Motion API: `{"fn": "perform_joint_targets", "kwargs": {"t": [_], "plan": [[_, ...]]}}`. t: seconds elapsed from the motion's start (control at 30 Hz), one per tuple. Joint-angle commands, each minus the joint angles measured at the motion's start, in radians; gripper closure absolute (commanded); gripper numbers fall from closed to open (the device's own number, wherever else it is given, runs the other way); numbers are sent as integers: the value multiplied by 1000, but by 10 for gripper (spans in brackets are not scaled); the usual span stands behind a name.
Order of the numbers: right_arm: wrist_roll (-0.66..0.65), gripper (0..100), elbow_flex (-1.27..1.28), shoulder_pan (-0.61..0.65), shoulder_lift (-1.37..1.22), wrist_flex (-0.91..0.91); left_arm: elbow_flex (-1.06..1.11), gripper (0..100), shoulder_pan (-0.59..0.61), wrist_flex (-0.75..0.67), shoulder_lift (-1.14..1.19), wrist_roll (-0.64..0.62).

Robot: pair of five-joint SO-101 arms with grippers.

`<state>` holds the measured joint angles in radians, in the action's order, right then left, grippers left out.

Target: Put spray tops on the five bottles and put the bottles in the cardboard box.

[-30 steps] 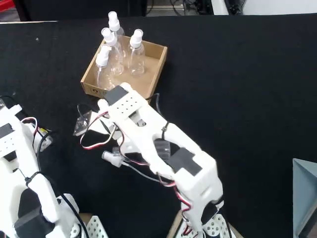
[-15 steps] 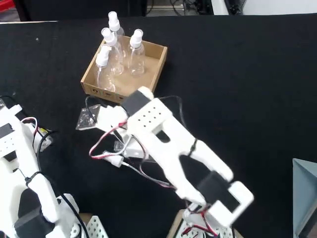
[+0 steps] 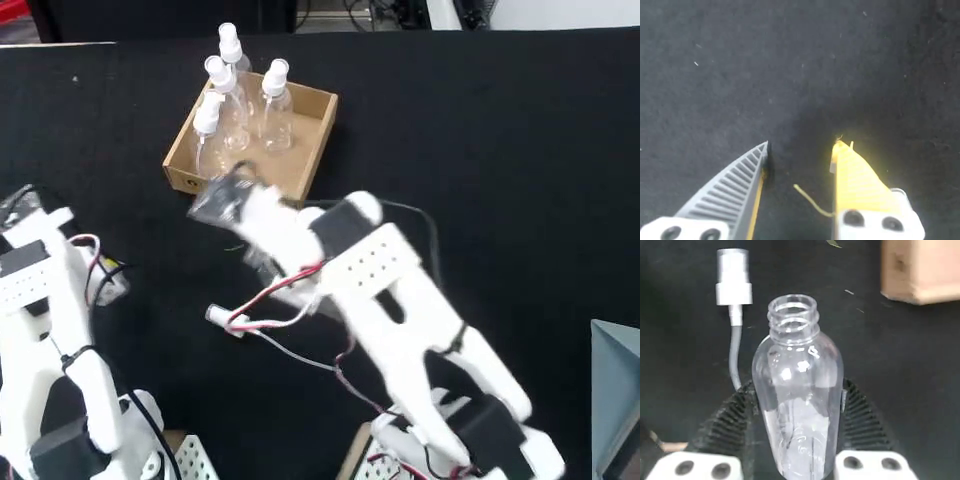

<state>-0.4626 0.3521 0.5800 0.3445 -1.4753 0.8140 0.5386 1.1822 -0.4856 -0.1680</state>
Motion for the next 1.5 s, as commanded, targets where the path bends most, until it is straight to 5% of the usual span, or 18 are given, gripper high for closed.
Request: {"fn": "perform_joint_targets", "kwargs": {"t": [0.0,0.2,0.77,1.0,1.47], "plan": [[55,899,30,-97,85,87,-84,816,-64,55,-48,-117],[98,899,105,-170,111,176,-131,819,-170,123,-48,-230],[127,899,120,-245,127,213,-110,820,-470,272,-198,-238],[127,899,120,-282,127,215,76,820,-604,107,-296,-433],[127,899,120,-308,120,215,150,820,-746,-44,-153,-549]]}}
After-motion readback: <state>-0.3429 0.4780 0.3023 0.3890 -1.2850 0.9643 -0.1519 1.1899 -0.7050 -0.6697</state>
